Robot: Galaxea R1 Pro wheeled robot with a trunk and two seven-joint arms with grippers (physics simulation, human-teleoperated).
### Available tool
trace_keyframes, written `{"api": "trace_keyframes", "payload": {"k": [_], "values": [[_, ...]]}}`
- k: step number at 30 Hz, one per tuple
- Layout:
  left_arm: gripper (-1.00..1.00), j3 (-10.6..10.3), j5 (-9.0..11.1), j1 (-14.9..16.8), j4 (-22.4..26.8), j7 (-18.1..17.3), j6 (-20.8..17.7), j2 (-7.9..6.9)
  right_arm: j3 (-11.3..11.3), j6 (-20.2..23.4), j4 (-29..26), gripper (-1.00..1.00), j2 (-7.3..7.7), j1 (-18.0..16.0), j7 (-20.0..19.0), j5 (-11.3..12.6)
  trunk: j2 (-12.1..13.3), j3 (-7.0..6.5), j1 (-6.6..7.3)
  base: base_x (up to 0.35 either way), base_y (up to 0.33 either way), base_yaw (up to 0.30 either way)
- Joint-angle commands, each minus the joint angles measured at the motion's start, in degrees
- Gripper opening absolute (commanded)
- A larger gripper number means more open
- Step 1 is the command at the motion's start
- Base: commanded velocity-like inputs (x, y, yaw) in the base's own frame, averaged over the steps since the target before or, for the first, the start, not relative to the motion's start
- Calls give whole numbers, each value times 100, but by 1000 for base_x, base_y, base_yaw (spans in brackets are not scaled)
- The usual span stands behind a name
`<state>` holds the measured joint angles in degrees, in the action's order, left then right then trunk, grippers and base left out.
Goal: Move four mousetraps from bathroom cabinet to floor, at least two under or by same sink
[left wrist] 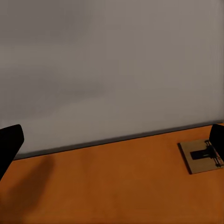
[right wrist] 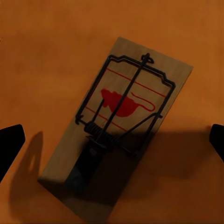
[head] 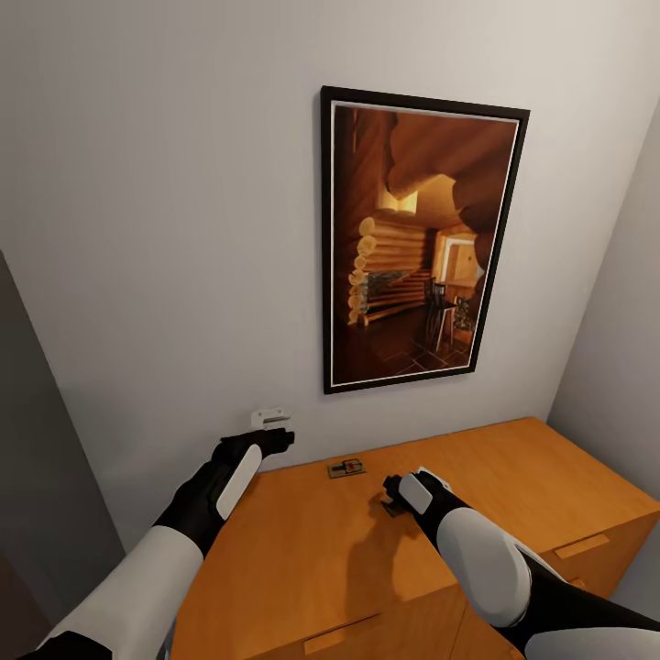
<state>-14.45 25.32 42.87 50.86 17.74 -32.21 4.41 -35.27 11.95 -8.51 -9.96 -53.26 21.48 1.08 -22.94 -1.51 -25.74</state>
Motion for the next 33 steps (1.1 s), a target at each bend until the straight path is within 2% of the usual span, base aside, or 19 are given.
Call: {"api": "trace_keyframes", "payload": {"k": [1, 7, 13, 30, 33], "values": [[100, -14, 61, 2, 9, 56, -13, -3, -50, 53, -10, 100, -3, 132, 39, 3, 2, 5, -4, 0, 0, 0], [100, -14, 61, 2, 9, 55, -13, -2, -44, 52, -10, 100, -3, 132, 25, -1, 2, 5, -4, 0, 0, 0], [100, -14, 61, 2, 10, 61, -13, -2, -36, 47, -10, 100, -3, 132, 17, -2, -239, 112, -136, 0, 0, 0], [100, -14, 61, 2, 9, 63, -13, -2, -8, 39, -11, 100, -3, 132, -10, -2, -239, 112, -136, 0, 0, 0], [100, -14, 61, 2, 8, 63, -13, -2, -11, 37, -11, 100, -3, 132, -12, -2, -359, 166, -202, 0, 0, 0]]}}
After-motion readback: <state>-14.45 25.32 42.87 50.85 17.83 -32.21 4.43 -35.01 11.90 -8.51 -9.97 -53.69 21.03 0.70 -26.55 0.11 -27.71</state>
